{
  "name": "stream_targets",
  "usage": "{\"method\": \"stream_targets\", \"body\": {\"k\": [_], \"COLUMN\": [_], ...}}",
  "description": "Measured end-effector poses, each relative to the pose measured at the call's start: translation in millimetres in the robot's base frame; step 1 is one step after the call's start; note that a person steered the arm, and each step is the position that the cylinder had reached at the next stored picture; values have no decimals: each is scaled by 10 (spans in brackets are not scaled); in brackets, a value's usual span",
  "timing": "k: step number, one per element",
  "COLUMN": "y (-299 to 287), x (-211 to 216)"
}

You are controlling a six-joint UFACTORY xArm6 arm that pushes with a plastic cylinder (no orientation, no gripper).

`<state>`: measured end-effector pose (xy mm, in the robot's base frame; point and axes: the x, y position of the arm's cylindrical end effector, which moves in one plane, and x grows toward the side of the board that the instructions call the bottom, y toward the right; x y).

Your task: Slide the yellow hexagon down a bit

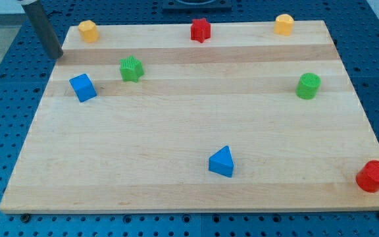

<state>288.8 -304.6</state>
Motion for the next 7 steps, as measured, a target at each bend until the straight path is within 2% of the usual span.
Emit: {"method": "stream_targets", "body": {"k": [2, 4, 5, 7], "y": [0, 19, 353, 1785], "x": [-326, -962, -970, -953]}}
